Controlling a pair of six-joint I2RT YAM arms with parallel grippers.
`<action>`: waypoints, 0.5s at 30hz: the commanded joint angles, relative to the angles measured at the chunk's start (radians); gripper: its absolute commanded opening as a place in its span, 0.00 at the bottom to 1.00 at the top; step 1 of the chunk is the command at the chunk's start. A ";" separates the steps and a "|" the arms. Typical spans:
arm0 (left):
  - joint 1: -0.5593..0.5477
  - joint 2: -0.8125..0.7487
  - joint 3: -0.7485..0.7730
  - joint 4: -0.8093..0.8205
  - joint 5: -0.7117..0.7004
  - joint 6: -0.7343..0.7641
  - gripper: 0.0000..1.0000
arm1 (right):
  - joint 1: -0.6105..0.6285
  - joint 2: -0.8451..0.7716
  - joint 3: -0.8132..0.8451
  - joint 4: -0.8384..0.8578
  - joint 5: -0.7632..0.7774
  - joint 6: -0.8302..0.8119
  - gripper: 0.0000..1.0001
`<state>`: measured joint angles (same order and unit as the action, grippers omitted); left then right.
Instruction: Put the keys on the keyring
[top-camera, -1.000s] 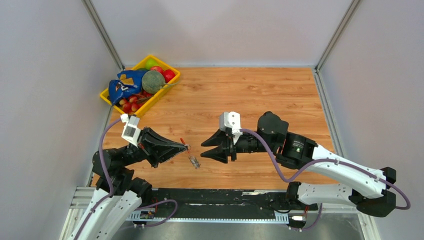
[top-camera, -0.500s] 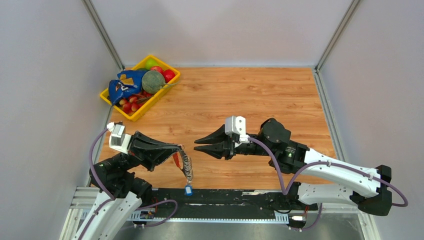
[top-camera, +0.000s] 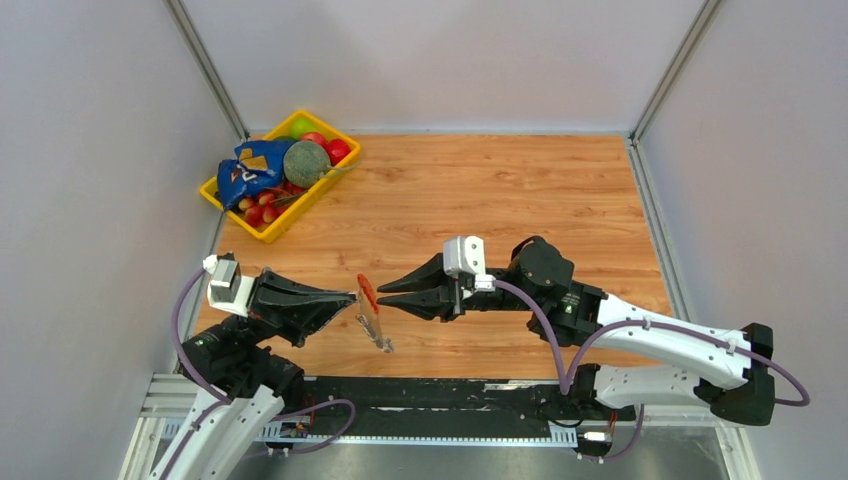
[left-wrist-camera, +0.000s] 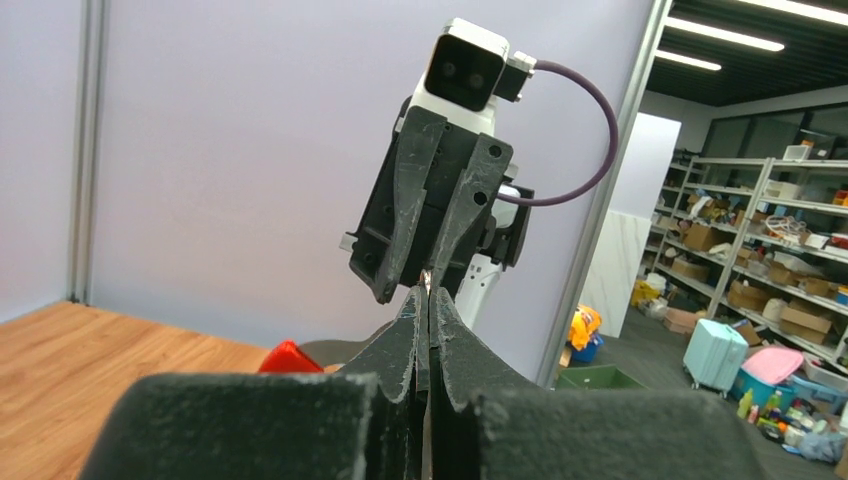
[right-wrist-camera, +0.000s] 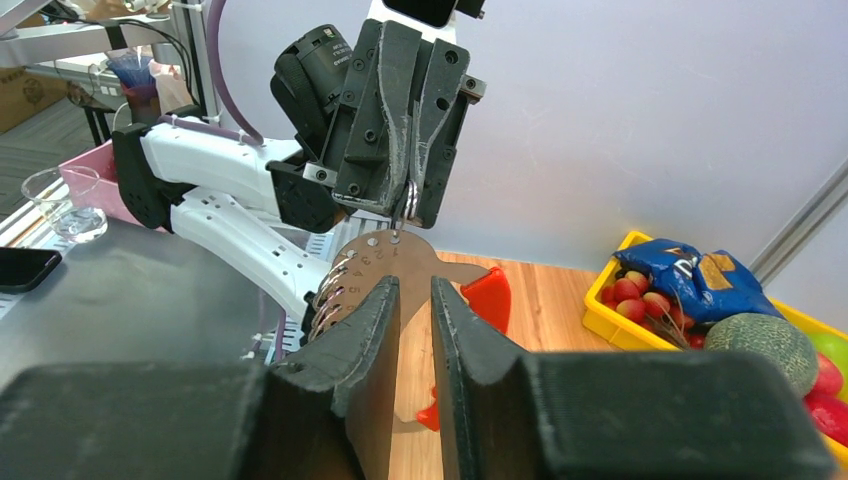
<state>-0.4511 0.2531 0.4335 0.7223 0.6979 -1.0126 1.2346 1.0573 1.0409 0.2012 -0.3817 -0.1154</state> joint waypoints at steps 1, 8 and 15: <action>-0.001 -0.029 -0.017 0.099 -0.061 0.003 0.00 | 0.018 0.026 0.067 0.061 -0.036 -0.001 0.23; -0.001 -0.028 -0.028 0.127 -0.070 0.002 0.00 | 0.033 0.068 0.101 0.070 -0.046 -0.007 0.22; -0.001 -0.020 -0.040 0.174 -0.070 -0.012 0.00 | 0.043 0.112 0.143 0.070 -0.049 -0.019 0.22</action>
<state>-0.4511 0.2325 0.4000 0.8169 0.6453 -1.0134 1.2678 1.1530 1.1286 0.2249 -0.4057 -0.1188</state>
